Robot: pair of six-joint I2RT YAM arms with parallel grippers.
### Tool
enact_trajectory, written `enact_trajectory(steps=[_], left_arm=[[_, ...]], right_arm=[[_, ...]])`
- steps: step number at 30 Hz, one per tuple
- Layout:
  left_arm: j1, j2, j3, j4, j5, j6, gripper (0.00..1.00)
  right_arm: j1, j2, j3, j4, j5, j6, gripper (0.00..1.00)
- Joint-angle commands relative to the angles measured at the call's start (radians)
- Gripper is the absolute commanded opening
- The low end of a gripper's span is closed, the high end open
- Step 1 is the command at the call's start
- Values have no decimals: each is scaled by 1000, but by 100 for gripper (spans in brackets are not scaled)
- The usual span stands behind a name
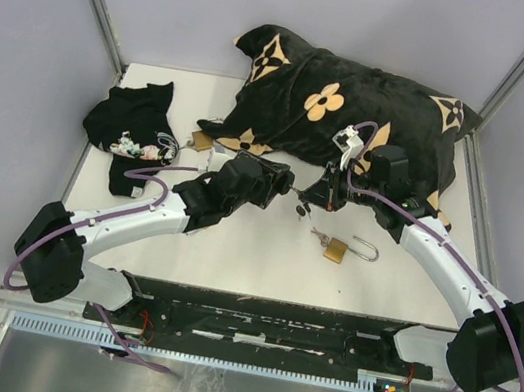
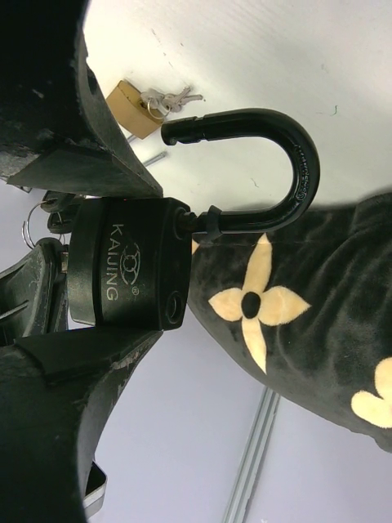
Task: Lock with the key
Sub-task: Lock the lock.
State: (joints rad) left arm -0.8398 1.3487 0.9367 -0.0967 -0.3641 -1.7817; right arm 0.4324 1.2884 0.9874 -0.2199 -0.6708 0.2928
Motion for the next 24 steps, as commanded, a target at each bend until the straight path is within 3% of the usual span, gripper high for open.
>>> enact_trajectory(steps=[1, 24], left_arm=[[-24, -35, 73, 120, 39, 36, 3], [-21, -48, 90, 92, 7, 59, 3]], right_arm=[[10, 14, 45, 69, 37, 15, 2], [23, -13, 31, 93, 107, 47, 2]])
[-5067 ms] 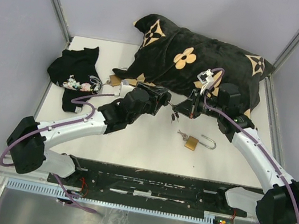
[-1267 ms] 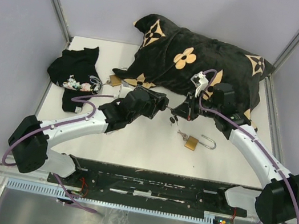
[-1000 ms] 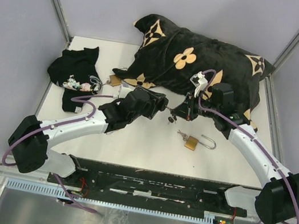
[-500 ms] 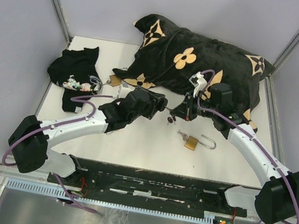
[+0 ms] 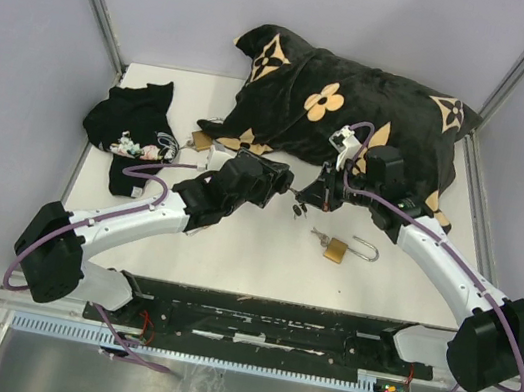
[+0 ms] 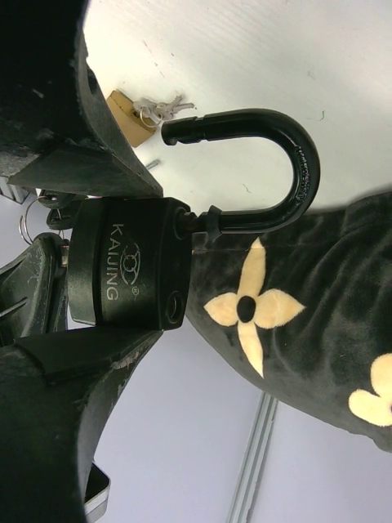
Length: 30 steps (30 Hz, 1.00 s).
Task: Lock with the key
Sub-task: Lock the lock.
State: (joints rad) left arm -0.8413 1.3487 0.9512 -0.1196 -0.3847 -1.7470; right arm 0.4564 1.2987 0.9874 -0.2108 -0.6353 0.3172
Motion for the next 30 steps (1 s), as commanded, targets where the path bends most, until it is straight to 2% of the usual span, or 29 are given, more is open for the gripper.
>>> enact_trajectory(steps=[1, 7, 16, 22, 26, 30], left_arm=[[-20, -48, 74, 113, 33, 26, 3], [-28, -48, 53, 114, 56, 27, 3], [-57, -19, 54, 114, 66, 28, 3], [-72, 5, 62, 123, 71, -6, 3], [-74, 17, 56, 149, 84, -49, 3], [-76, 34, 82, 151, 82, -59, 3]], right_arm=[[-4, -25, 33, 85, 80, 28, 2], [-43, -31, 41, 110, 110, 79, 2], [-64, -30, -6, 250, 31, 209, 2], [-63, -56, -29, 283, 62, 185, 2], [-49, -74, -11, 240, 133, 97, 2], [-19, -51, -9, 227, 142, 57, 2]])
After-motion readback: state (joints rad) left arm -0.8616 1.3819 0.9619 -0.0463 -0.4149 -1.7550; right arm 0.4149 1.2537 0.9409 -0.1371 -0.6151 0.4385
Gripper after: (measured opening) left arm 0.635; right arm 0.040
